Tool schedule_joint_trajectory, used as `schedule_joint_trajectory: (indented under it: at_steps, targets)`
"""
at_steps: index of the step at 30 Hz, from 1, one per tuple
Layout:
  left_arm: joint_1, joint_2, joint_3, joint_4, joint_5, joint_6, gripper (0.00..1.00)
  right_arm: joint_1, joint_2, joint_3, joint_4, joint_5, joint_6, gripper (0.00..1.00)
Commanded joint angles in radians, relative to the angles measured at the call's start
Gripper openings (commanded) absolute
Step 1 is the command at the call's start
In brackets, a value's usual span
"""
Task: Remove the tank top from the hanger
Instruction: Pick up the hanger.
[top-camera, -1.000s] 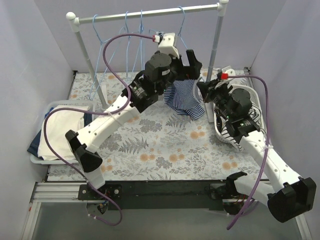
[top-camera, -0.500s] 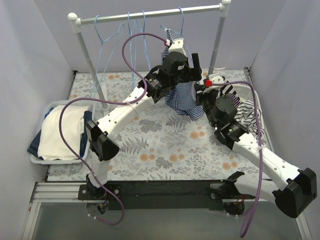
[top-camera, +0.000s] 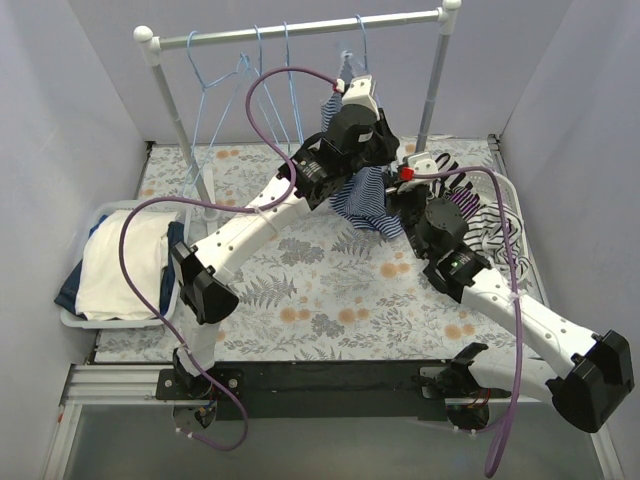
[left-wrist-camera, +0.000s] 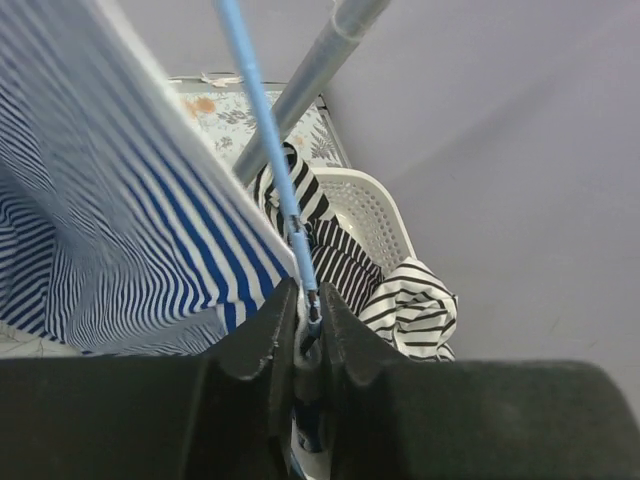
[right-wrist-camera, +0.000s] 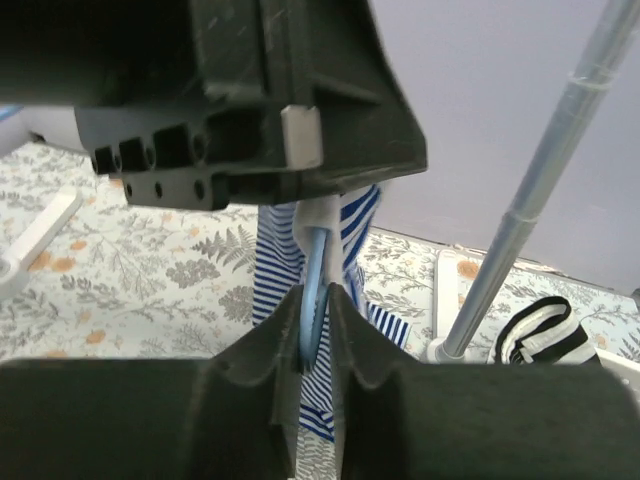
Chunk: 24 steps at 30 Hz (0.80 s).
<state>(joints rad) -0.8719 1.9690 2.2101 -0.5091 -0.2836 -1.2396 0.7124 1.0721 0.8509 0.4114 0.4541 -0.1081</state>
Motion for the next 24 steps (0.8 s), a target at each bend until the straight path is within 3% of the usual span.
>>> schedule_joint_trajectory:
  at_steps: [1, 2, 3, 8, 14, 24]
  targets:
    - [0.022, -0.047, 0.030, -0.057, -0.037, 0.051, 0.00, -0.004, -0.064, -0.026, 0.003, 0.015, -0.028, 0.27]
    - [0.022, -0.047, 0.036, -0.060, -0.040, 0.057, 0.00, -0.004, -0.070, -0.027, 0.003, 0.011, -0.021, 0.44]
    - [0.022, -0.047, 0.049, -0.062, -0.039, 0.064, 0.00, -0.004, -0.095, -0.030, 0.003, 0.006, -0.015, 0.49]
    - [0.022, -0.058, 0.094, -0.057, -0.040, 0.135, 0.00, -0.004, -0.196, -0.073, -0.026, 0.000, 0.031, 0.59]
    - [0.022, -0.084, 0.103, -0.040, -0.042, 0.190, 0.00, -0.004, -0.325, -0.088, -0.121, 0.023, 0.076, 0.60]
    - [0.021, -0.102, 0.184, -0.065, -0.054, 0.310, 0.00, -0.004, -0.400, -0.144, -0.273, 0.051, 0.165, 0.60]
